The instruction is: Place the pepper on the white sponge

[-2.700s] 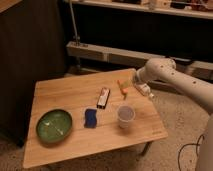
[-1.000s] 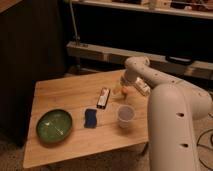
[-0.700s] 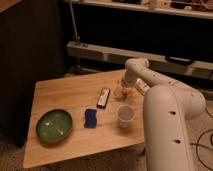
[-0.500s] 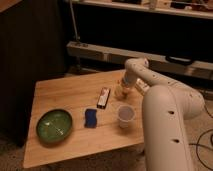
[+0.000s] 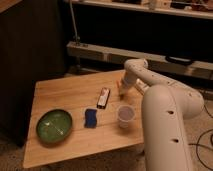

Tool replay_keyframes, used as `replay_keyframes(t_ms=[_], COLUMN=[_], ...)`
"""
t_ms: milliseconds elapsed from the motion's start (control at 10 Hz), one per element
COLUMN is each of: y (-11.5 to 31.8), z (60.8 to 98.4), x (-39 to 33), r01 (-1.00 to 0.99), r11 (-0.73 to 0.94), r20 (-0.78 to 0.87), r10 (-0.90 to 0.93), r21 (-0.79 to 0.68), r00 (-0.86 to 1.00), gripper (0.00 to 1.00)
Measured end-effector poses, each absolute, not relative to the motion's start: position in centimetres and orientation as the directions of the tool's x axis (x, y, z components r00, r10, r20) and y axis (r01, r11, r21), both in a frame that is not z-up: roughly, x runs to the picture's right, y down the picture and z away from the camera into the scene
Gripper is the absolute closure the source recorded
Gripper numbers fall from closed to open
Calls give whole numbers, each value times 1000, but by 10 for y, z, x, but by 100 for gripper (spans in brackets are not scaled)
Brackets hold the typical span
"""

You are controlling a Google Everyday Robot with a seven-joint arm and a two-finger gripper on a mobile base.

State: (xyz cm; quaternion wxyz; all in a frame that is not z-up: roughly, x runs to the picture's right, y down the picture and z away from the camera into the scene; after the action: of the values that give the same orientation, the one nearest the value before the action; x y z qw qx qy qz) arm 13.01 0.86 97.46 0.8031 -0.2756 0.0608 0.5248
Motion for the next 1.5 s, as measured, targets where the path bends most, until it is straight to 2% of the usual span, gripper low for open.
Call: replay_keyframes(t_ms=[200, 400, 700, 1000, 1200, 1500], y=[-5, -21, -14, 38, 58, 63], z=[941, 889, 826, 783, 763, 758], x=[127, 125, 103, 59, 36, 31], r01=[-874, -864, -816, -736, -690, -677], r11=[308, 332, 386, 445, 462, 467], r20=[-367, -350, -352, -338, -313, -304], r10=[817, 813, 761, 684, 653, 645], r21=[-375, -380, -431, -510, -557, -570], r00=[445, 466, 546, 647, 690, 701], gripper=[100, 100, 100, 100, 100, 100])
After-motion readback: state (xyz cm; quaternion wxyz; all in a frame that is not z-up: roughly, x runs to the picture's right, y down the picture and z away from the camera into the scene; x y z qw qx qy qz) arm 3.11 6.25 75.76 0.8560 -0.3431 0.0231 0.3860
